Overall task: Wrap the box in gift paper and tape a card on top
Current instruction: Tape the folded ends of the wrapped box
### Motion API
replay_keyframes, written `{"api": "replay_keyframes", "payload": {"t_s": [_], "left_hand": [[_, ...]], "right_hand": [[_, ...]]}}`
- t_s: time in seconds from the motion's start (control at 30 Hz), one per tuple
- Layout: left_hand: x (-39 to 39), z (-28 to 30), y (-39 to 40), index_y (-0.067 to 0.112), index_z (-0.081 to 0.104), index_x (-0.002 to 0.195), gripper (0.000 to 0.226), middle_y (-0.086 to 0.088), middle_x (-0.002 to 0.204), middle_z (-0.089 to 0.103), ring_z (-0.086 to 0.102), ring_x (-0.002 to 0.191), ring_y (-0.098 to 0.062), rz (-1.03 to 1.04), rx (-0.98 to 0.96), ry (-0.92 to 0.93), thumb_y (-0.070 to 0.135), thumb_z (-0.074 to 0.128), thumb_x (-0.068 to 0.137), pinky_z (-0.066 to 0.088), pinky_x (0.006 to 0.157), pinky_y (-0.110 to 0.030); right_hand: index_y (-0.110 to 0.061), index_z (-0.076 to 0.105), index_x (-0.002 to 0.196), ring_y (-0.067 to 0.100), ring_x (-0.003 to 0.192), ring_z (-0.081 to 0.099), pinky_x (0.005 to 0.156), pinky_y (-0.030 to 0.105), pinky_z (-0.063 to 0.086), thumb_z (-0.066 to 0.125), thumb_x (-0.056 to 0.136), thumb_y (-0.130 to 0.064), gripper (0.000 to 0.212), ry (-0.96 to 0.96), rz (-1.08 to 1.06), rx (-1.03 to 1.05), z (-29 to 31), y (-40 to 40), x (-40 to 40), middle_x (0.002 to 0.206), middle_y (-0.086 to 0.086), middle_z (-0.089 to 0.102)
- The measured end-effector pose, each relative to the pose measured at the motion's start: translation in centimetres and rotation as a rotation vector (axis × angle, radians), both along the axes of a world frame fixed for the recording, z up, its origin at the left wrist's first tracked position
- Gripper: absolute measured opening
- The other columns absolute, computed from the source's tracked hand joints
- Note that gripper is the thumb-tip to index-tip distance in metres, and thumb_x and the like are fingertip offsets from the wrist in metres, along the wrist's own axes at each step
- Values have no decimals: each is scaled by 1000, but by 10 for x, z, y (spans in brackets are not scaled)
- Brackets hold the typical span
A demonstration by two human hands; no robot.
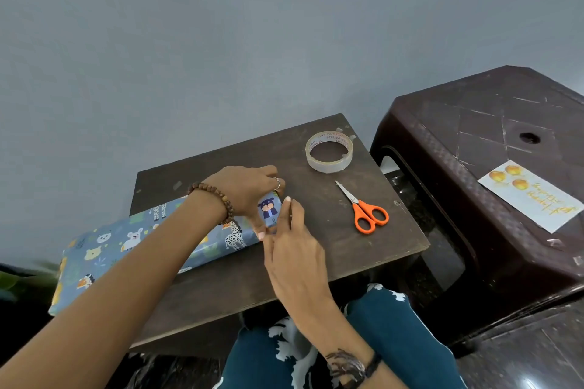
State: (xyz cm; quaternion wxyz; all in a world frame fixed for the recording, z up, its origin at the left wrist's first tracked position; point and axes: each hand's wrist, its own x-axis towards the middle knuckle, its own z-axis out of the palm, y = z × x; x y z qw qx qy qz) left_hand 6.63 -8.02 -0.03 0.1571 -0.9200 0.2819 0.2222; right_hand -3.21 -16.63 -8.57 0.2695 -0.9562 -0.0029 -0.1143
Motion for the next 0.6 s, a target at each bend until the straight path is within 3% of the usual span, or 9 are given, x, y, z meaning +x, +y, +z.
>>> {"api": "replay_keyframes", "payload": {"t_s": [0.2,0.3,0.33,0.4,0.5,0.6], "left_hand": [[-1,3,-4,25,45,122,72,5,123,42,52,99,-18,31,-5,28,50,78,64,38,67,-24],[-1,2,-3,25,45,122,70,5,123,42,54,98,-19,34,-9,26,47,78,64,42,69,-27],[-1,2,-3,25,45,121,69,5,123,41,54,97,-20,31,-6,18,47,78,65,42,68,-27],[-1,1,-2,25,45,120,69,6,122,41,55,96,-20,34,-13,12,48,78,63,42,67,-27],[-1,1,-2,24,45,120,72,5,123,41,54,99,-20,38,-25,29,49,79,62,45,72,-29],[-2,0,-1,24,44,122,74,5,123,41,54,99,-20,31,-25,16,49,79,62,46,73,-29]], "right_hand": [[-5,61,122,11,69,70,49,16,50,82,56,-39,78,-35,-28,-16,-8,10,-10,118,14,64],[-10,65,118,14,75,71,55,19,52,54,79,-40,50,-34,-9,45,-2,1,-11,118,14,64],[-11,65,116,17,84,70,63,22,54,43,86,-36,45,-29,21,122,1,-5,-10,120,12,63],[-12,66,111,12,97,63,80,23,48,40,95,-30,35,13,54,385,7,-18,-4,122,4,62],[-16,64,97,-2,79,60,67,12,43,48,95,-17,17,61,-4,760,9,-33,9,93,-5,68],[-19,52,98,-5,75,61,57,9,43,47,94,-11,9,98,-19,902,7,-31,17,84,-5,67]]}}
